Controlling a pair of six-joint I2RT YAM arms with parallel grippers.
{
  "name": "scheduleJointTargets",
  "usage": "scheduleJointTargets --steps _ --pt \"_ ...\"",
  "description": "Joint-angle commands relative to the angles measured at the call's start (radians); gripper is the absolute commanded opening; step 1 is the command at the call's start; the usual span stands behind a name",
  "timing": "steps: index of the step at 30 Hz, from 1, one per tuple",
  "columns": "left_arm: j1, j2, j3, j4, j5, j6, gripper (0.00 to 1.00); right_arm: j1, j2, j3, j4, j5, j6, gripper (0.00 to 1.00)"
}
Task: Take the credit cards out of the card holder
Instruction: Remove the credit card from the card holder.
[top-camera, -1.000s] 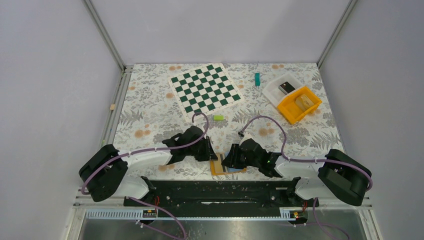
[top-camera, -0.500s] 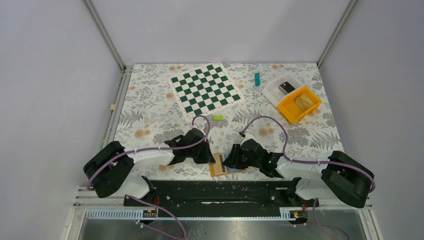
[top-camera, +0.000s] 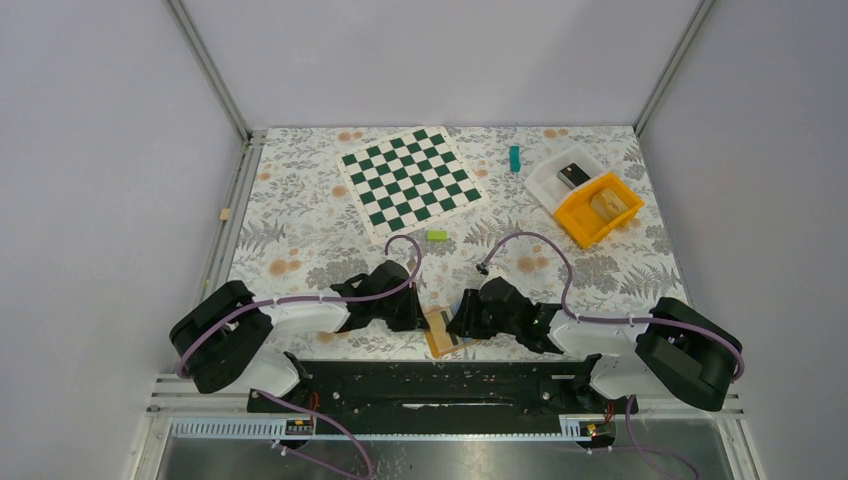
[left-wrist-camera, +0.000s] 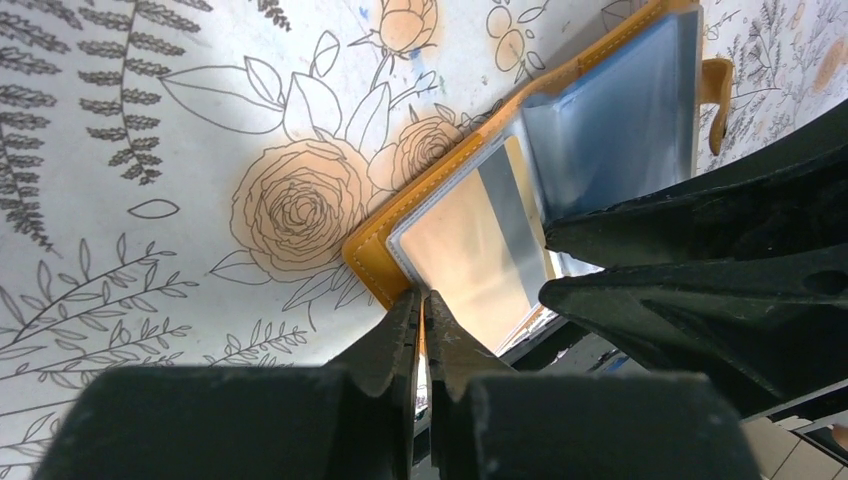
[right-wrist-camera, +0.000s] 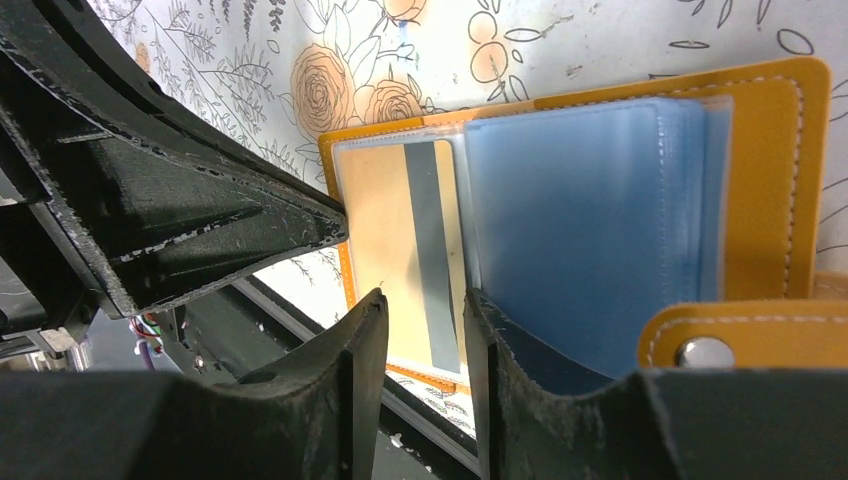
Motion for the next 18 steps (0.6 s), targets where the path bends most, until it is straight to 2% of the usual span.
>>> scheduleJointTargets --steps 1,9,18 --pt "-0.005 0.041 -0.014 0.040 -0.016 0.012 0.06 -0.007 0.007 0.047 -0.050 0.034 -0.029 0.42" --pt "-0.006 0.057 -0.011 0.040 -0.017 0.013 0.04 -0.007 -0.016 0.068 -0.120 0.091 -0.082 0.47" --pt "-0.005 0.077 0.010 0.018 -0.020 0.019 0.03 -0.007 -0.047 0.086 -0.145 0.111 -0.147 0.48"
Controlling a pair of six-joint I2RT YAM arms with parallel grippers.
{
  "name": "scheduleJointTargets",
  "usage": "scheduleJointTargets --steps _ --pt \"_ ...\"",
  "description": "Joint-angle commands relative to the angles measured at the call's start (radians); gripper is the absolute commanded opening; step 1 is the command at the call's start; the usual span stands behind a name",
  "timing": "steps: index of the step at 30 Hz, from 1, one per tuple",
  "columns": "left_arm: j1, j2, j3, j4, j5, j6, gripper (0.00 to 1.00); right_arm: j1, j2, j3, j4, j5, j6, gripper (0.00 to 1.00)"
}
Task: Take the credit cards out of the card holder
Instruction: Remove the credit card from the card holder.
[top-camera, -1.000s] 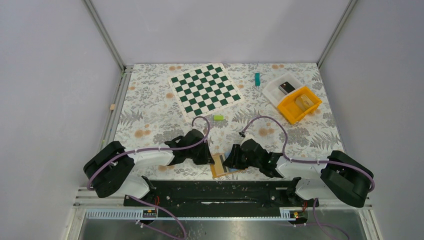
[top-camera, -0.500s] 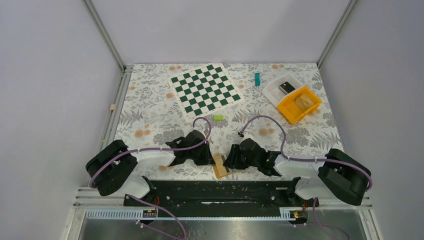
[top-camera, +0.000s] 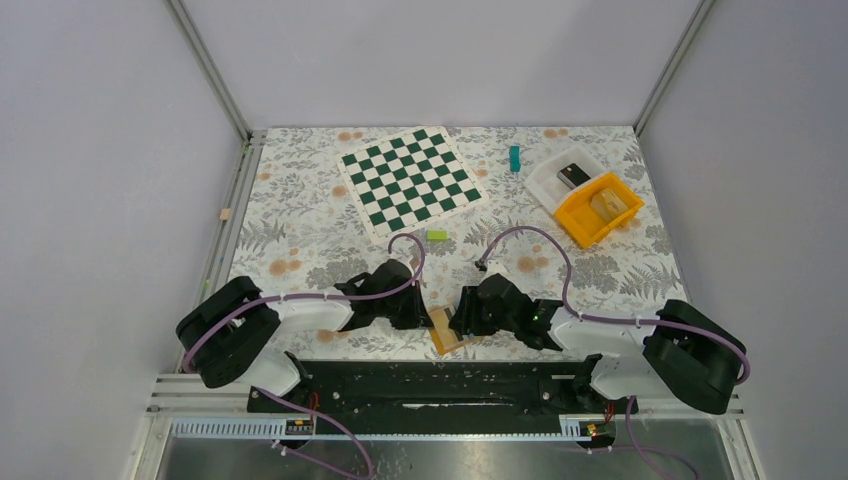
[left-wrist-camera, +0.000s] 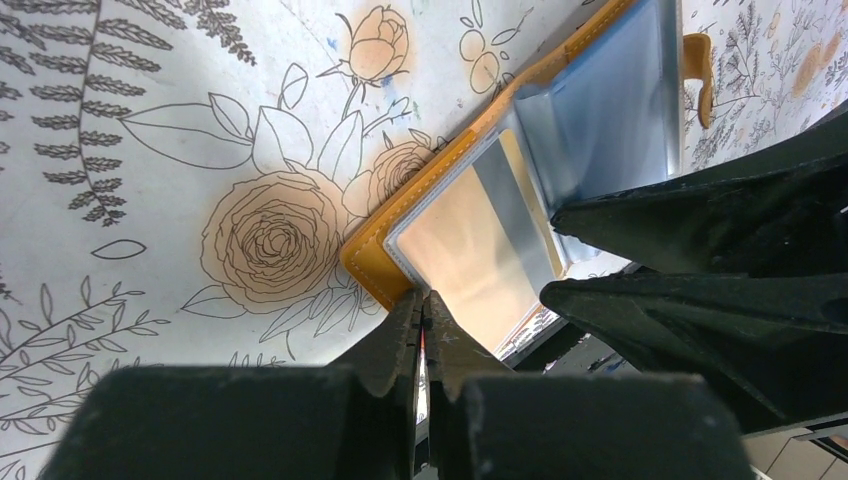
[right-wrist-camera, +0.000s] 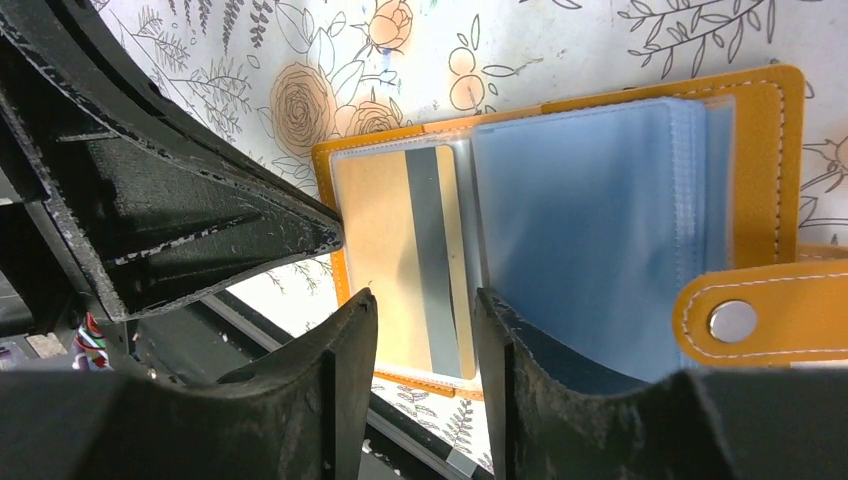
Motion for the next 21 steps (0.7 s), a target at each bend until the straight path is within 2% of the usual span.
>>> scheduleJointTargets --steps 1,5,11,16,21 --pt "-0.005 0.037 0.006 -0.049 -0.035 0.022 0.03 -0.006 -0.028 0.041 -0.044 0.055 -0.064 0.48" --pt "-0.006 0.037 0.010 -0.054 -0.035 0.024 0.03 -0.006 0.000 0.051 -0.057 0.053 -0.075 0.48" --pt "-0.006 0.034 0.011 -0.057 -0.030 0.021 0.03 -0.006 0.045 0.038 0.018 -0.014 -0.038 0.48" --pt "-0.005 0.028 0.016 -0.066 -0.027 0.026 0.03 -0.009 0.026 0.057 0.001 -0.047 -0.040 0.49" --pt "-0.006 0.025 0.021 -0.069 -0.029 0.028 0.03 -0.039 -0.001 0.028 0.077 -0.117 -0.023 0.48"
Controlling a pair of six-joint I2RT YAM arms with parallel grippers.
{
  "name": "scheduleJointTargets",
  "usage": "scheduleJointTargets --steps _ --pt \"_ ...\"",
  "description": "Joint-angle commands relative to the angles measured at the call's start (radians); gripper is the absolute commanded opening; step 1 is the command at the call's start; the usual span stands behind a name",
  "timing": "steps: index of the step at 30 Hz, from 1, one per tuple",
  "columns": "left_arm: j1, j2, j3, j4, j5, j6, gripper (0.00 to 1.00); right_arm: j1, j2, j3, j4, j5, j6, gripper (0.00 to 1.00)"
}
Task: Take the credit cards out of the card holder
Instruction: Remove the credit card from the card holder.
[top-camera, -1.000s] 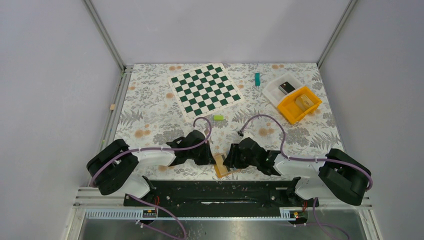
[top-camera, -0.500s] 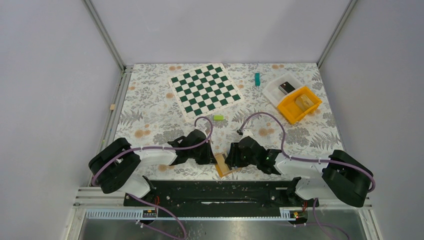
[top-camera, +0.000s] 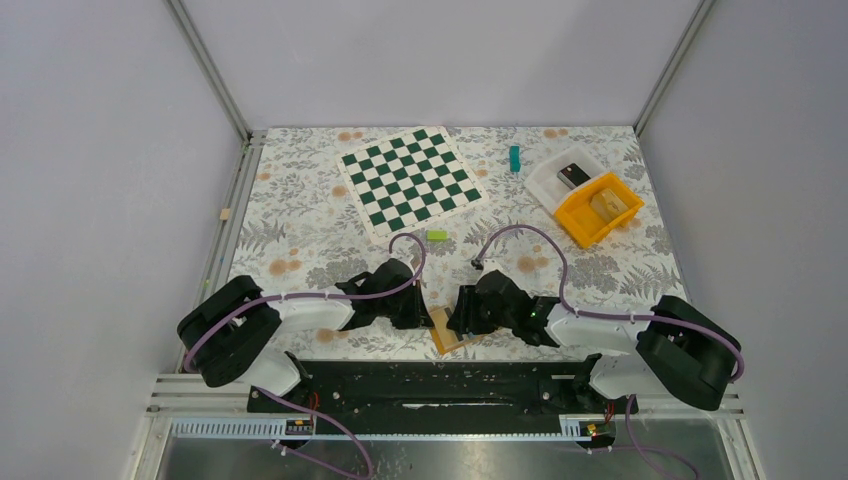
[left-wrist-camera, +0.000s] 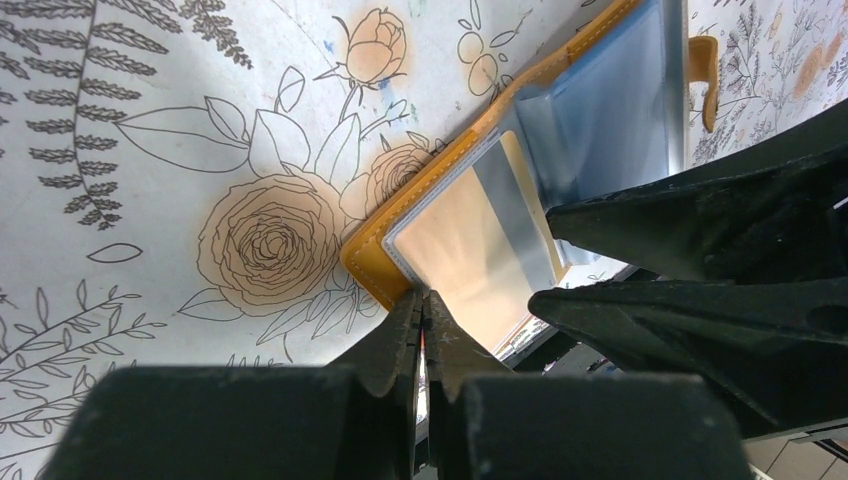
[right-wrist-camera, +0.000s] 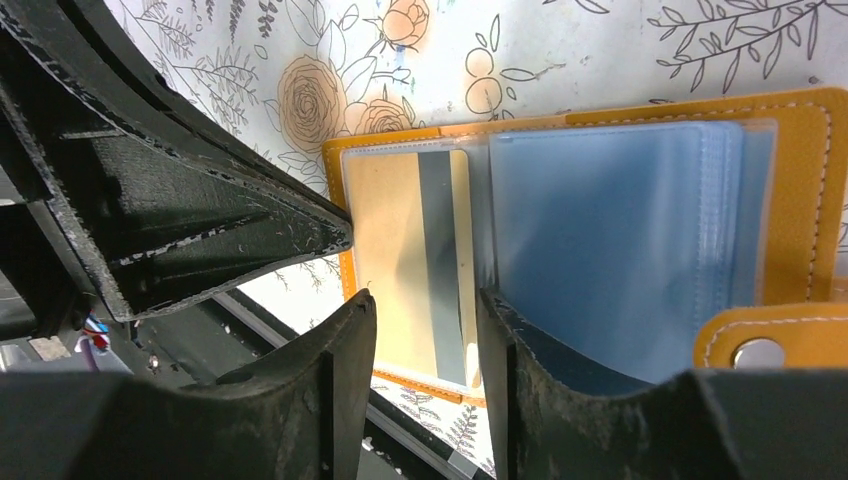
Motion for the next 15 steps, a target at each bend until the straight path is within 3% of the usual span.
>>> scheduleJointTargets --steps 1,15 --pt "-0.004 0.018 0.010 -0.062 -0.029 0.028 0.03 -0.030 -0.038 -0.005 0.106 -0.087 0.022 0.47" --pt "-0.004 0.002 -0.007 -0.045 -0.016 0.005 0.03 -0.079 -0.061 -0.075 0.272 -0.181 0.078 0.32"
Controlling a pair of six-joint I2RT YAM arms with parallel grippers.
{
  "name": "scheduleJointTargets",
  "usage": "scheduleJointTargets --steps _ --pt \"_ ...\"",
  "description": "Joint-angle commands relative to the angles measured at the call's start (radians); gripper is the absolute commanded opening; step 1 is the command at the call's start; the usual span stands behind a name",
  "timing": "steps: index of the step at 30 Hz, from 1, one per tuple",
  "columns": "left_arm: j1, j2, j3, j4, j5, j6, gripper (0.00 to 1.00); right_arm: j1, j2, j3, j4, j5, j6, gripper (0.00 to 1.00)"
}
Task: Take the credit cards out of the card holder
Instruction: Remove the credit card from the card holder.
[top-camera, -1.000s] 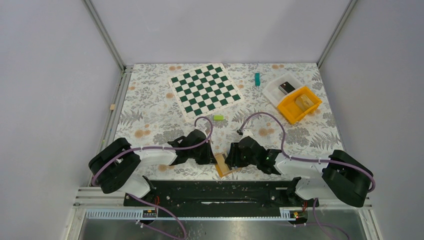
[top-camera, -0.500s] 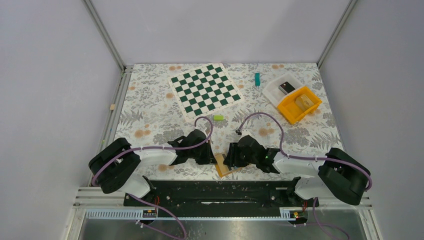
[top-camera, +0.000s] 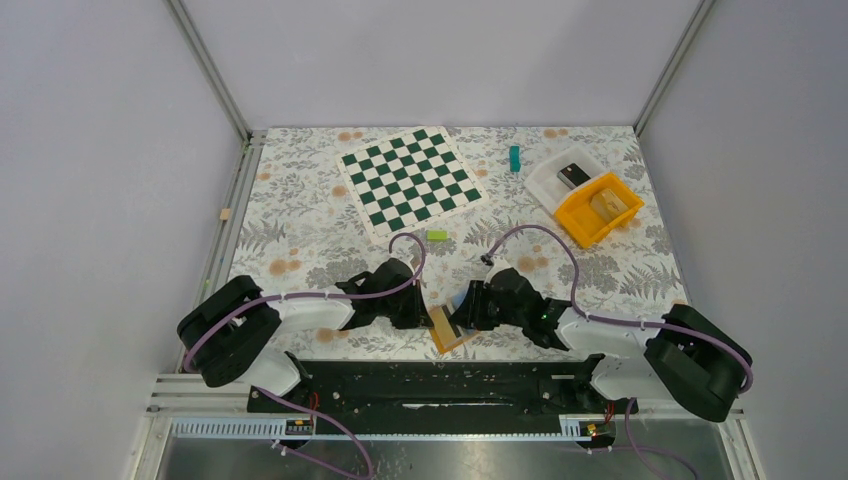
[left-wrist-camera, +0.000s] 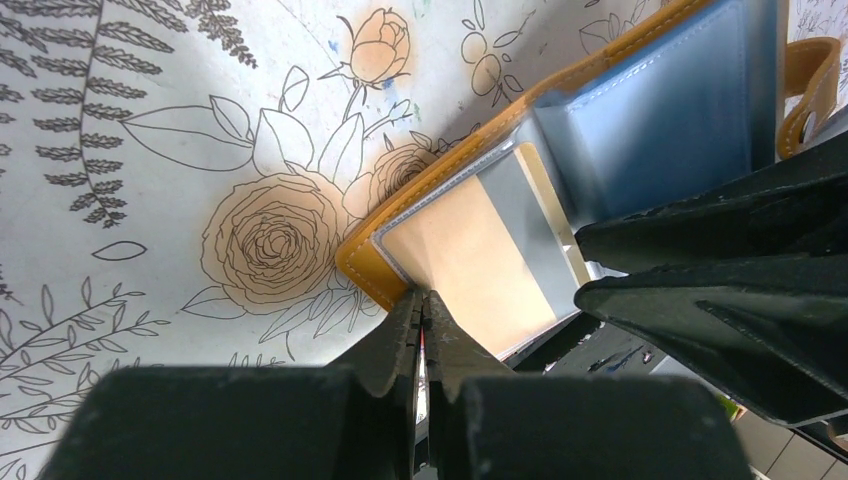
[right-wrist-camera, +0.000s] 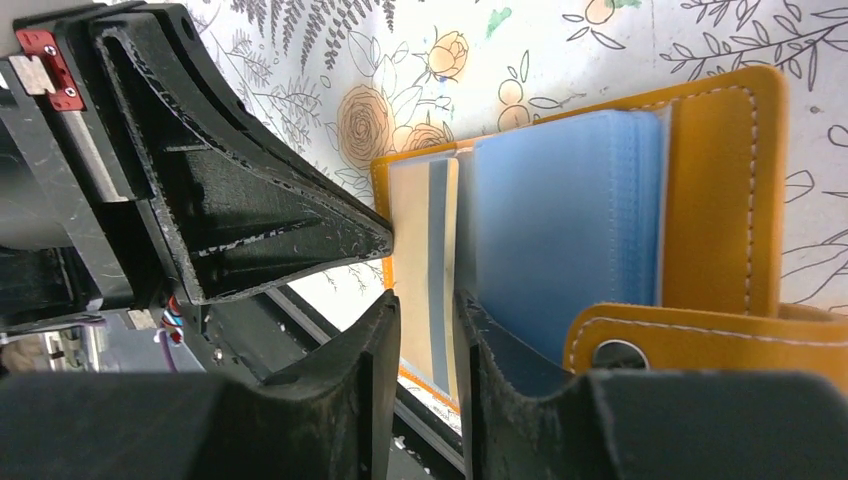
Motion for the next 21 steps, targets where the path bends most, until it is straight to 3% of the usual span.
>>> scheduleJointTargets --steps 1,9,17,21 --pt "-0.004 0.000 -0.014 -0.032 -0.015 0.005 0.03 -0.013 0.012 -0.007 0.156 -0.087 0.056 0.31" --pt "-0.004 -0.005 -0.017 -0.032 -0.020 0.001 0.03 -0.034 0.042 -0.021 0.203 -0.126 0.083 0.21" --pt "-0.006 -0.004 -0.023 -0.015 -0.014 -0.003 0.03 -0.039 0.074 -0.006 0.178 -0.152 0.081 0.24" --pt "-0.005 -0.004 -0.025 -0.017 -0.015 -0.002 0.03 -0.040 0.085 -0.005 0.180 -0.156 0.080 0.14"
